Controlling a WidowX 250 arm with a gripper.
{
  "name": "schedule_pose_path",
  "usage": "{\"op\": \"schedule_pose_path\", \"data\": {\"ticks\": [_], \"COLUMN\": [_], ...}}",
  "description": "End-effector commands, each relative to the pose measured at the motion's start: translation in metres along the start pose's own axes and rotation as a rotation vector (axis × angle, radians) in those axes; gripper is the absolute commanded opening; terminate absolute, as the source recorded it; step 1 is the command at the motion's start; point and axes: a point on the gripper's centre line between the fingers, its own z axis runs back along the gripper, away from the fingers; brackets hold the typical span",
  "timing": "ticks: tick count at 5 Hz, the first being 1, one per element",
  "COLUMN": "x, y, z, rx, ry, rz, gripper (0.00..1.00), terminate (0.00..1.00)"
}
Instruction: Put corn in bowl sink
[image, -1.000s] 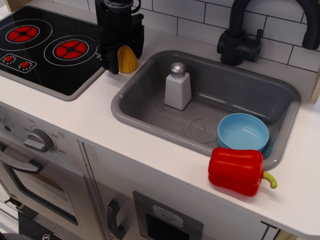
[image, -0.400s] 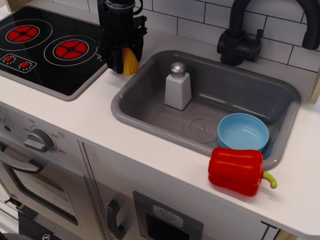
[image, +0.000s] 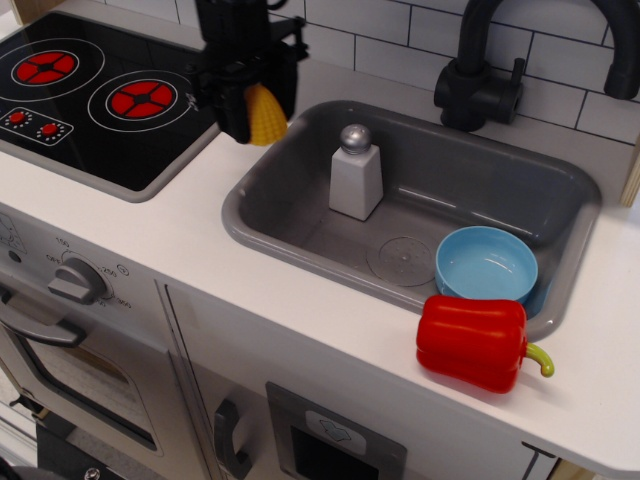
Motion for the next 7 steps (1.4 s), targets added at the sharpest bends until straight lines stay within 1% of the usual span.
{"op": "schedule_pose_path", "data": {"ticks": [1, 2, 3, 4, 5, 7], "x": [-0.069, -0.097, -0.118, -0.138, -0.152, -0.165], "y": [-0.006, -0.021, -0.04, -0.049, -0.056, -0.063], "z": [0.016, 0.005, -0.009, -0.02, -0.029, -0.043], "rx": [0.024, 0.052, 0.071, 0.061, 0.054, 0.047], "ry": [0.053, 0.086, 0.171, 0.148, 0.136, 0.092], "rz": [-0.224, -0.323, -0.316, -0.327, -0.319, -0.301], "gripper": [0.0, 0.0, 0.0, 0.0, 0.0, 0.0], "terminate": [0.0, 0.0, 0.0, 0.0, 0.0, 0.0]}}
